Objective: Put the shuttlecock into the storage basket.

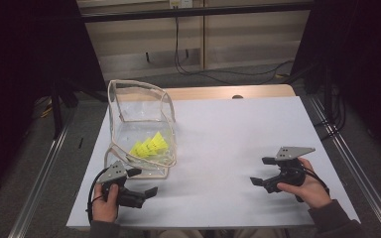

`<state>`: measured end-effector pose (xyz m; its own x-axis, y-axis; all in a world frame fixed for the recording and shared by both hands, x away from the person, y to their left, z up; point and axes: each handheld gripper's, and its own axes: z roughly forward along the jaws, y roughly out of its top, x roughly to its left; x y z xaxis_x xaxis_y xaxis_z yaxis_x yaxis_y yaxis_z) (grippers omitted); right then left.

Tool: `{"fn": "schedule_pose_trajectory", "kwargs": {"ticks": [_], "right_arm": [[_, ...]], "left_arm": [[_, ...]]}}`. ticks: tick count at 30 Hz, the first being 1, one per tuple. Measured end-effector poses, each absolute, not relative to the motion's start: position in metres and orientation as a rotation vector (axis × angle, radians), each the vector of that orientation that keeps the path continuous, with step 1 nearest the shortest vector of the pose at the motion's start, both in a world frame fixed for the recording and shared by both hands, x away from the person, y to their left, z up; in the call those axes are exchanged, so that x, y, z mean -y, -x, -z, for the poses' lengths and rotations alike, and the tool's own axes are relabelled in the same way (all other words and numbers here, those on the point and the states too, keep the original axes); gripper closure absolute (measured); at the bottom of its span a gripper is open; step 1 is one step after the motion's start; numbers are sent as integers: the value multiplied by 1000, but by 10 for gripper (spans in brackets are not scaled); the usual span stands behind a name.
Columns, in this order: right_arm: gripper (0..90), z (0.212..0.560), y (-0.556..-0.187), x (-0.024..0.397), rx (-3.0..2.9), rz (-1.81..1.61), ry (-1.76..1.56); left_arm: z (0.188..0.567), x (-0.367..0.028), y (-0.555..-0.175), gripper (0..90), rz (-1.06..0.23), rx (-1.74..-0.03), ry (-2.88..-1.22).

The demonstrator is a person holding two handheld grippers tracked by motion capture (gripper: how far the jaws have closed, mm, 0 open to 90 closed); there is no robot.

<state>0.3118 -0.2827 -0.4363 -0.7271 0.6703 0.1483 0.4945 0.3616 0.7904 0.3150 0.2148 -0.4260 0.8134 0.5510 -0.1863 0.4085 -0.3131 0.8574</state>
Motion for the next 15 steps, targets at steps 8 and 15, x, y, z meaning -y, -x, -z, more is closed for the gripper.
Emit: {"fn": "schedule_pose_trajectory", "kwargs": {"ticks": [8, 15], "right_arm": [[98, 435, -311, 285, -2404, -1303, -1054], [98, 435, -311, 286, -2399, -1303, -1053]], "left_arm": [[426, -214, -315, 37, -168, -714, -1947], [426, -213, -315, 37, -170, -714, -1947]]}}
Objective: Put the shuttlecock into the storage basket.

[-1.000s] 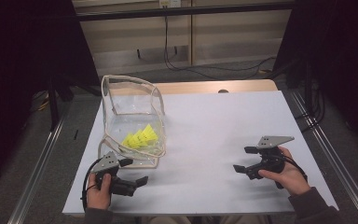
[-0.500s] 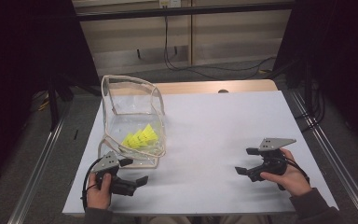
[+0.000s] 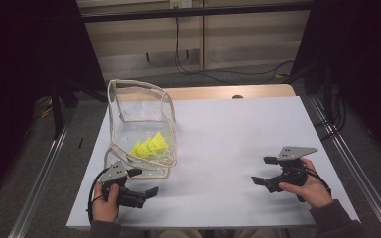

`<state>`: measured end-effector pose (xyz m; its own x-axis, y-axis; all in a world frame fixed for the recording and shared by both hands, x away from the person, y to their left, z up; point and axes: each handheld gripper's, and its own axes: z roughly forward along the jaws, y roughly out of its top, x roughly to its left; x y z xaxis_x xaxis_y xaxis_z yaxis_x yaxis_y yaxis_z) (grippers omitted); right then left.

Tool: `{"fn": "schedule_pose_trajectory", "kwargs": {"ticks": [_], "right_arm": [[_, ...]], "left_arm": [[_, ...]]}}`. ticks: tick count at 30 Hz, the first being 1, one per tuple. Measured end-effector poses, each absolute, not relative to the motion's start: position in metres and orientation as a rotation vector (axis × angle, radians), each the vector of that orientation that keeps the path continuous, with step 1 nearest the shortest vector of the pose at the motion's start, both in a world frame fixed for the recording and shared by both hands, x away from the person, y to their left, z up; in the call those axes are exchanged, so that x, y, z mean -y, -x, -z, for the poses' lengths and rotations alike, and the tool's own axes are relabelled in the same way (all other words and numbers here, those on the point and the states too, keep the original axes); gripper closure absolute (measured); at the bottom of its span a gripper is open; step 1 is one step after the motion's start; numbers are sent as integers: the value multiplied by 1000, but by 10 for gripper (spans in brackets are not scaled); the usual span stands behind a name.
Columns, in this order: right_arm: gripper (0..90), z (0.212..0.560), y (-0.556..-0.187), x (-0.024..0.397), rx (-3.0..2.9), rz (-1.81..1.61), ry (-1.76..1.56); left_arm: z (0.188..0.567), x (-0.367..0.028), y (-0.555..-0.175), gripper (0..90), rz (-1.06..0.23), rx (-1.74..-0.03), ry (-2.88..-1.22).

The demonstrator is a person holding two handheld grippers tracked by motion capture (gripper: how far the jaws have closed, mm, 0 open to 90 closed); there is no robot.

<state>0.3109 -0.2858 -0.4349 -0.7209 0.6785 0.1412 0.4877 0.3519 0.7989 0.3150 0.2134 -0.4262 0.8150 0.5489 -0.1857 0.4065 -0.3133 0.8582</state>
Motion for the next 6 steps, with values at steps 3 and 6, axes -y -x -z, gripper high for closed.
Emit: {"fn": "schedule_pose_trajectory", "kwargs": {"ticks": [3, 6], "right_arm": [[96, 435, -311, 286, -2393, -1302, -1049], [96, 435, -311, 286, -2393, -1303, -1048]], "left_arm": [[426, -214, -315, 37, -167, -710, -1953], [426, -213, -315, 37, -172, -712, -1952]]}}
